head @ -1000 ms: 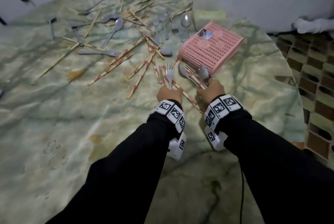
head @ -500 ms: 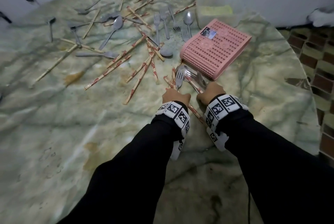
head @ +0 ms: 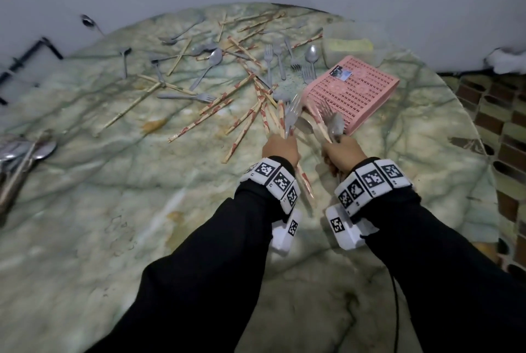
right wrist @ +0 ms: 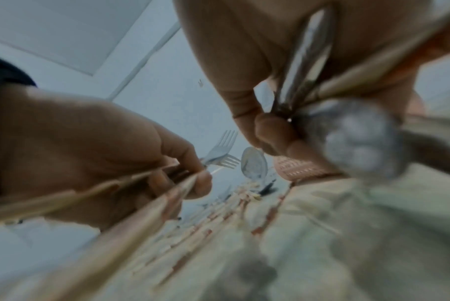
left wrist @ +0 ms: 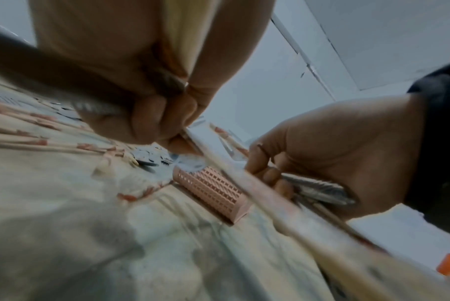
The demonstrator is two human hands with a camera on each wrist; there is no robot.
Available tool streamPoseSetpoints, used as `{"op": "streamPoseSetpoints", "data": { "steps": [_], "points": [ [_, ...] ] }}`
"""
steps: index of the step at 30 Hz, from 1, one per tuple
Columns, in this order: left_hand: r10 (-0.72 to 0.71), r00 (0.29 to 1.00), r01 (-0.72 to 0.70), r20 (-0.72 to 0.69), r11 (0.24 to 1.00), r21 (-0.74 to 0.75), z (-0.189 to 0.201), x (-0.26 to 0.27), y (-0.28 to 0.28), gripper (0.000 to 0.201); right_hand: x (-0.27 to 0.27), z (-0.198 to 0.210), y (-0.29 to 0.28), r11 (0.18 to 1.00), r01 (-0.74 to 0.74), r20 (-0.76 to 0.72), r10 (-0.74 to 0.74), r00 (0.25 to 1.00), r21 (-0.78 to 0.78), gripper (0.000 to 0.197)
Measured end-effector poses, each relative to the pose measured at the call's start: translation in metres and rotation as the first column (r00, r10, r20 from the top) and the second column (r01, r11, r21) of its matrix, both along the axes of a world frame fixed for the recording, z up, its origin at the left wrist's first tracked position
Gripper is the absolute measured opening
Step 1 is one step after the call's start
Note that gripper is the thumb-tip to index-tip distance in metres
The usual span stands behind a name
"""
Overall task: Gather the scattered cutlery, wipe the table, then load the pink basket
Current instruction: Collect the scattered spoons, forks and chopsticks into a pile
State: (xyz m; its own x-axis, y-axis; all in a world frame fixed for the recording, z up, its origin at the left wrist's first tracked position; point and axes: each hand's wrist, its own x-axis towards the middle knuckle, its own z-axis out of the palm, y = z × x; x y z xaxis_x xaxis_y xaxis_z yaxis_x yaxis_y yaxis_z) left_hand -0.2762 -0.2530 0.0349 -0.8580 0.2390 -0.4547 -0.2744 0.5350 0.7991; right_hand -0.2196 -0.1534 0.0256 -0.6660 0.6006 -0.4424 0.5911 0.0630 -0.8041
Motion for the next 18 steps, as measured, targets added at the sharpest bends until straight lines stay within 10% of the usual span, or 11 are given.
{"op": "streamPoseSetpoints", "data": {
  "steps": [18],
  "points": [
    [0.111,0.994,-0.109,0.011,0.948,0.298,0.033,-0.012,-0.17,0.023,-0.024,0.046,-0.159,0.954,-0.086,-0.119,0.053,0.991,-0.287,0.028]
  ]
}}
